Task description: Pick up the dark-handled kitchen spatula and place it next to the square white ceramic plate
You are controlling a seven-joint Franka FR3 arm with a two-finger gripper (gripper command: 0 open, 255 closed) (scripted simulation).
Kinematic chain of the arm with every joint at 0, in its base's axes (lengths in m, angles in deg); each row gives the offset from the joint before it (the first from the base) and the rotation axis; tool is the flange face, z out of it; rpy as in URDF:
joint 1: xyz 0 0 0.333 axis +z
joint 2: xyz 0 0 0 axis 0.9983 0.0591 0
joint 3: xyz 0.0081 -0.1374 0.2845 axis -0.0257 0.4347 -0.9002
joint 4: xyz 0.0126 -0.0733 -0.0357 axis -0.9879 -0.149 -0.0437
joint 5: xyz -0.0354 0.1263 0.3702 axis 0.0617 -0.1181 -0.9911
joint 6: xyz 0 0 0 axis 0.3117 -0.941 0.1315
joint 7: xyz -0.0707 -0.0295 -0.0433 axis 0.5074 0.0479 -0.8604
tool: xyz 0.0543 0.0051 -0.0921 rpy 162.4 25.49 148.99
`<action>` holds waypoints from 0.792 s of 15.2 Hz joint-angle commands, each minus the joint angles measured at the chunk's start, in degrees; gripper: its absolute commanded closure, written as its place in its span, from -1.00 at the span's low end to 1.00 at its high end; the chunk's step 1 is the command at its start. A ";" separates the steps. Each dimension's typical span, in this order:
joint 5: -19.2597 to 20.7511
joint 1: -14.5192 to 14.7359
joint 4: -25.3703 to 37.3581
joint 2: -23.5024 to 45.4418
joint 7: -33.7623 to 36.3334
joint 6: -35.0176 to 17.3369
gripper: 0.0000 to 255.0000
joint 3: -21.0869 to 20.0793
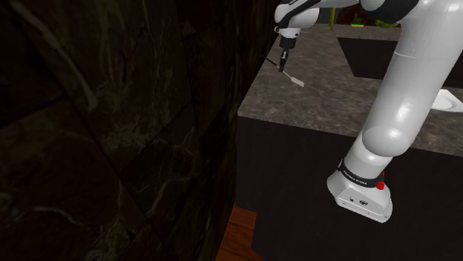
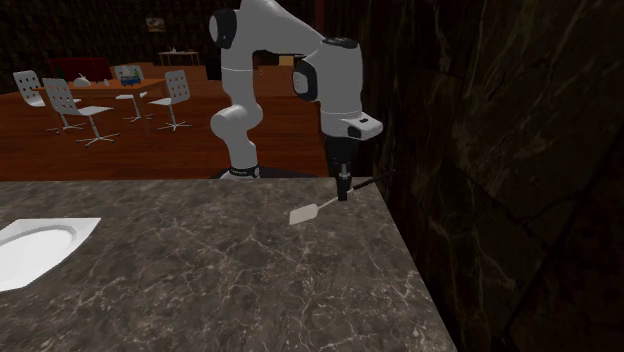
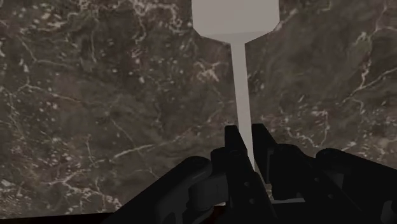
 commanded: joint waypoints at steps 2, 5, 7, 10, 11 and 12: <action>2.72 -0.53 -5.02 -4.83 -0.73 -0.86 1.00 1.18; 6.00 -1.60 -10.41 -10.17 -1.45 -1.76 1.00 2.34; 8.27 -2.61 -13.65 -13.64 -1.96 -2.08 1.00 3.07; 11.67 -4.57 -17.98 -18.67 -2.88 -2.16 1.00 4.08; 12.80 -5.32 -19.29 -20.29 -3.25 -2.08 1.00 4.42; 13.91 -6.11 -20.53 -21.88 -3.65 -1.96 1.00 4.76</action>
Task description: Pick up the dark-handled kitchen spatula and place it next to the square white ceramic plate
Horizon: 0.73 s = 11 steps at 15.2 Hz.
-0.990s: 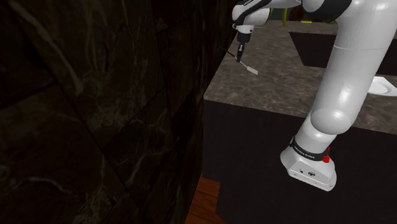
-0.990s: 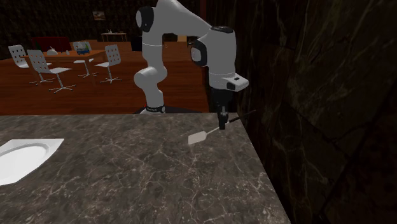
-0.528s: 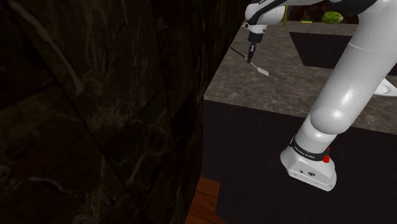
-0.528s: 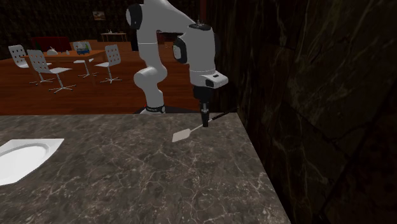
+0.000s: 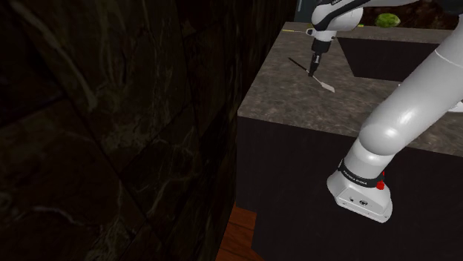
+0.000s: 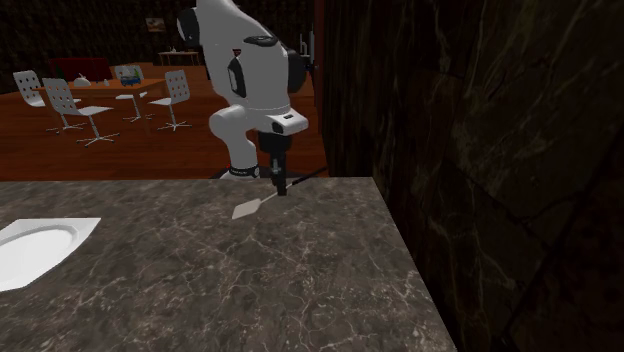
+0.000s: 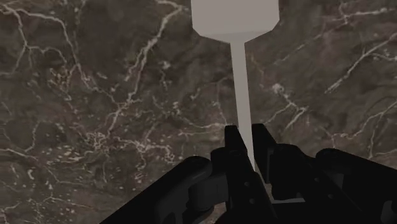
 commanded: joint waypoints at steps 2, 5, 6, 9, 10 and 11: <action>3.50 -2.50 -3.88 -5.00 -1.11 0.40 1.00 0.84; 6.60 -5.37 -6.80 -9.31 -2.87 1.26 1.00 1.92; 7.60 -6.35 -7.63 -10.67 -3.55 1.61 1.00 2.33; 10.46 -9.42 -9.73 -14.44 -5.89 2.81 1.00 3.66; 11.37 -10.46 -10.30 -15.59 -6.76 3.24 1.00 4.15; 12.25 -11.51 -10.80 -16.69 -7.69 3.69 1.00 4.66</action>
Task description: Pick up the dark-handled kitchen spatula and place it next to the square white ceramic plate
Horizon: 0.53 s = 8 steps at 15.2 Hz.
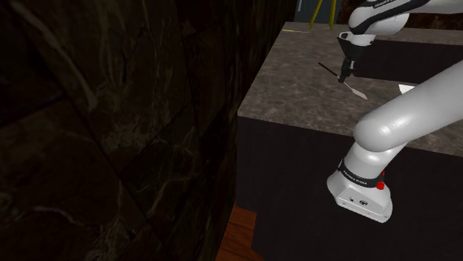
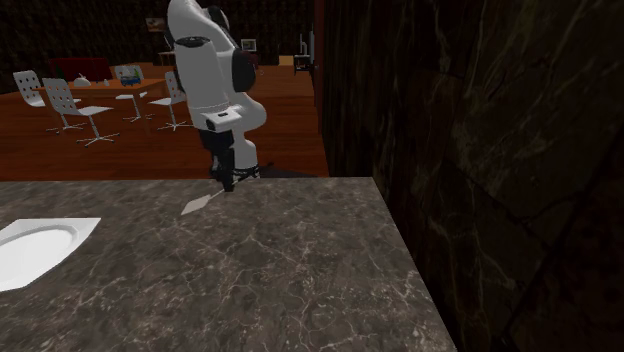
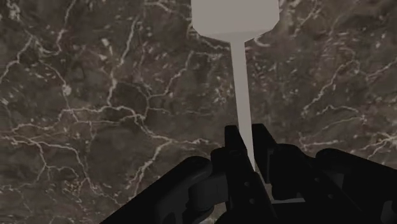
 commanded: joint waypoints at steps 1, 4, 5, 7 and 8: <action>1.95 -2.22 -1.11 -2.63 -1.69 1.24 1.00 0.79; 4.44 -5.25 -1.98 -5.41 -4.83 2.66 1.00 2.60; 5.24 -6.20 -2.13 -6.23 -5.94 3.14 1.00 3.28; 6.76 -8.05 -2.22 -7.66 -8.27 4.08 1.00 4.72; 7.49 -8.93 -2.17 -8.28 -9.48 4.53 1.00 5.49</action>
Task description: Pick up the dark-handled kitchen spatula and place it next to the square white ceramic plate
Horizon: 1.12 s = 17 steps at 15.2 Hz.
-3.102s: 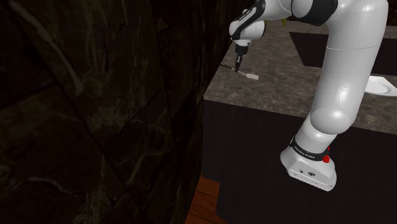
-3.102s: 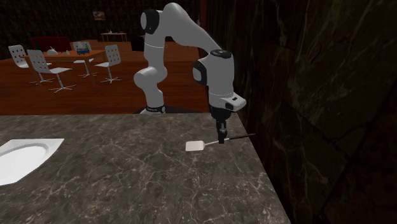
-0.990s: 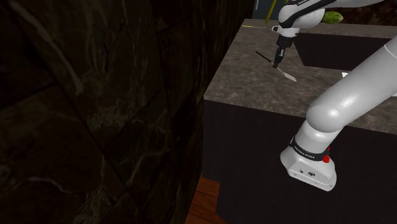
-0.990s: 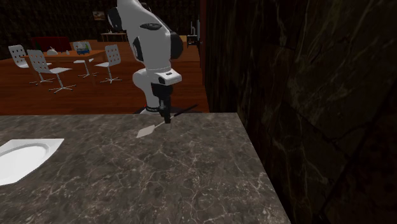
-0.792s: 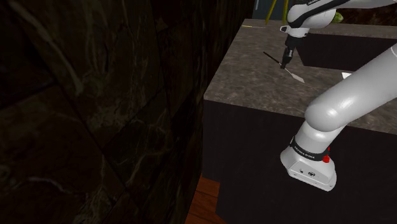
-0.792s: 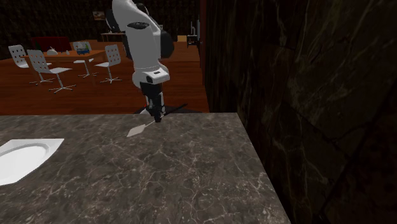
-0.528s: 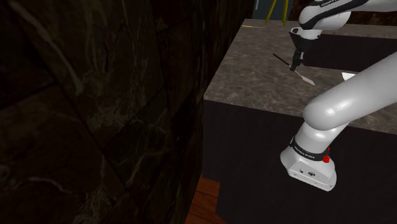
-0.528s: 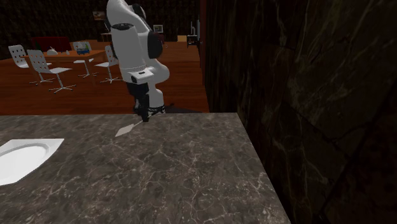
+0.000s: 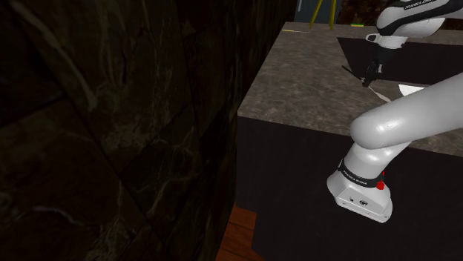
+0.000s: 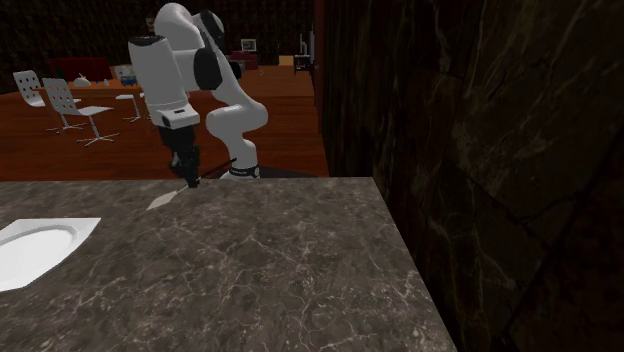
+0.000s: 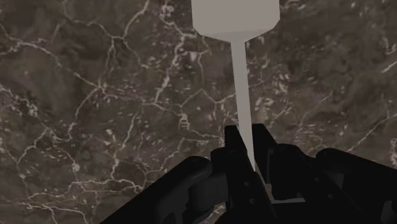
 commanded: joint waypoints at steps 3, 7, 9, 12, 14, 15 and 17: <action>3.11 -3.61 0.35 -2.42 -5.31 1.81 1.00 3.42; 5.49 -6.15 2.04 -3.49 -10.66 3.30 1.00 7.17; 6.51 -7.07 3.27 -3.66 -13.43 3.94 1.00 9.25; 7.82 -7.93 5.57 -3.52 -17.67 4.75 1.00 12.66; 8.54 -8.10 7.41 -3.21 -20.51 5.22 1.00 15.17; 8.86 -8.05 8.42 -3.00 -21.94 5.43 1.00 16.49; 9.38 -7.69 10.61 -2.47 -24.80 5.82 1.00 19.30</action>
